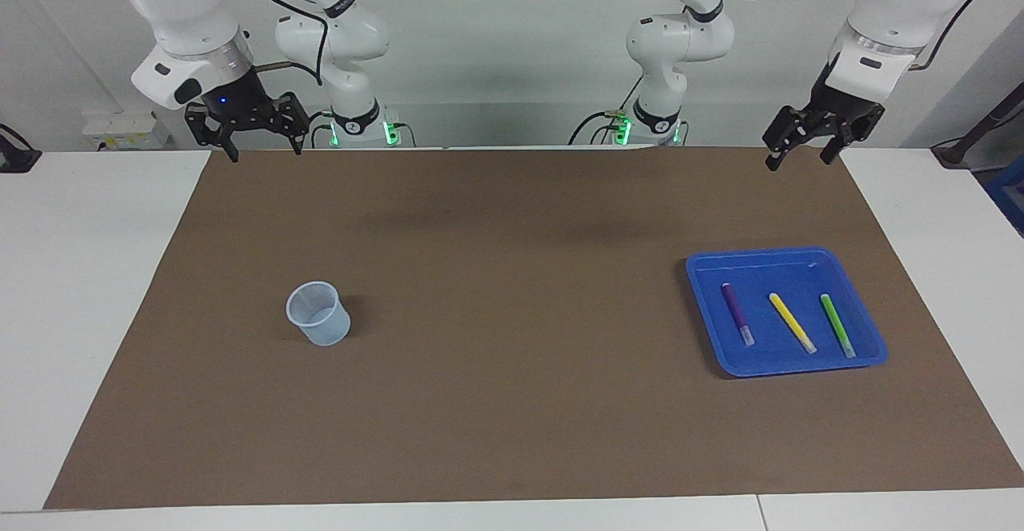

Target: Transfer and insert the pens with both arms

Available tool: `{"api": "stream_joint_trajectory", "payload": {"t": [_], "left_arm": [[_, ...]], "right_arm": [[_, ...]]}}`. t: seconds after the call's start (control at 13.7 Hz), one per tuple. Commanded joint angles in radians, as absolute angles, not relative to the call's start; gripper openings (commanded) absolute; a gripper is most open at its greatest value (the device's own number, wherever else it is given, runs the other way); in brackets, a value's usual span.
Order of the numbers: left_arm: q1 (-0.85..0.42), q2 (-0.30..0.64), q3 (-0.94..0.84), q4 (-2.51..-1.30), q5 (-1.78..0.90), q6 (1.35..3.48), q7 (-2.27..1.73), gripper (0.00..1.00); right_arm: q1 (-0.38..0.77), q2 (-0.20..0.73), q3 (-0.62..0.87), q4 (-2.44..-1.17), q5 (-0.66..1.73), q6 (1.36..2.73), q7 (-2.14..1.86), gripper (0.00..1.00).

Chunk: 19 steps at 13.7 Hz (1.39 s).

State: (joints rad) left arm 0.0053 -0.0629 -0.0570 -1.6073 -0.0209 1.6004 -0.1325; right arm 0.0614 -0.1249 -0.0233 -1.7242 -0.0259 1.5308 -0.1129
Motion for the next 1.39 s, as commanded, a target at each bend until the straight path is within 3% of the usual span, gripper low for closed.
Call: {"api": "stream_joint_trajectory", "payload": {"t": [0.0, 0.81, 1.32], "left_arm": [[0.002, -0.064, -0.054, -1.606, -0.009, 1.609, -0.132, 1.00], [0.012, -0.074, -0.052, -1.621, -0.003, 1.600, -0.140, 1.00], [0.038, -0.080, -0.054, -1.713, -0.005, 1.775, -0.173, 1.00]], "right_arm": [[0.058, -0.137, -0.015, -1.733, -0.023, 1.523, -0.103, 1.00], [0.057, -0.153, -0.015, -1.766, -0.021, 1.526, -0.152, 1.00], [0.055, -0.158, -0.015, -1.772, -0.021, 1.517, -0.152, 1.00]]}}
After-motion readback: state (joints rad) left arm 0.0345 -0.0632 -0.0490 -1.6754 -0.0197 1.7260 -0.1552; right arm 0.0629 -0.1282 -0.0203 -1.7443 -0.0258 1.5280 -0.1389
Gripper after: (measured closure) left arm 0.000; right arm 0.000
